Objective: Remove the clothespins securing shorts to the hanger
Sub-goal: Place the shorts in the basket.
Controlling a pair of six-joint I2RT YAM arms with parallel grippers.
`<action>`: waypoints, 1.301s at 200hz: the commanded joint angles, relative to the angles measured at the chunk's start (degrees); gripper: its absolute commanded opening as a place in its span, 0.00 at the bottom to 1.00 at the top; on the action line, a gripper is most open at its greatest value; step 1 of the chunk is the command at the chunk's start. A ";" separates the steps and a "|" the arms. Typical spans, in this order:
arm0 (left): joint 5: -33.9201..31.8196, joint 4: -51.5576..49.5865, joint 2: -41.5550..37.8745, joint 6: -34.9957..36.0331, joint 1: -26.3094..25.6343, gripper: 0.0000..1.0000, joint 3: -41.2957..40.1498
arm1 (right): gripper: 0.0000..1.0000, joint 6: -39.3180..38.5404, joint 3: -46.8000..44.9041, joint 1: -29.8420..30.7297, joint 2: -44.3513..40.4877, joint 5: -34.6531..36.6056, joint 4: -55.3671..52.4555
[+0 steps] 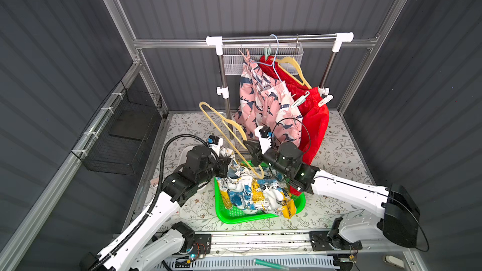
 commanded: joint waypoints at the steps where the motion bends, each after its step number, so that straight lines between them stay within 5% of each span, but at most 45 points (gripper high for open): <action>1: -2.41 2.57 1.38 -0.79 -2.67 0.00 -1.90 | 0.00 0.61 4.35 -0.64 1.09 -1.29 5.68; 101: -15.58 10.93 14.13 -4.56 -19.35 0.00 -4.90 | 0.00 -0.18 11.88 -2.28 1.55 -4.17 2.83; 183: -18.62 14.42 28.70 -11.90 -22.81 0.02 -3.60 | 0.00 -4.27 8.75 -2.38 -12.14 -5.43 -15.40; 222: -17.83 14.95 31.82 -14.34 -22.84 0.21 -3.05 | 0.00 -4.42 4.77 -2.41 -19.27 -4.72 -23.21; 260: -17.29 12.19 31.39 -15.31 -22.86 0.66 -1.07 | 0.00 -3.88 -0.86 -2.45 -24.57 -3.81 -27.85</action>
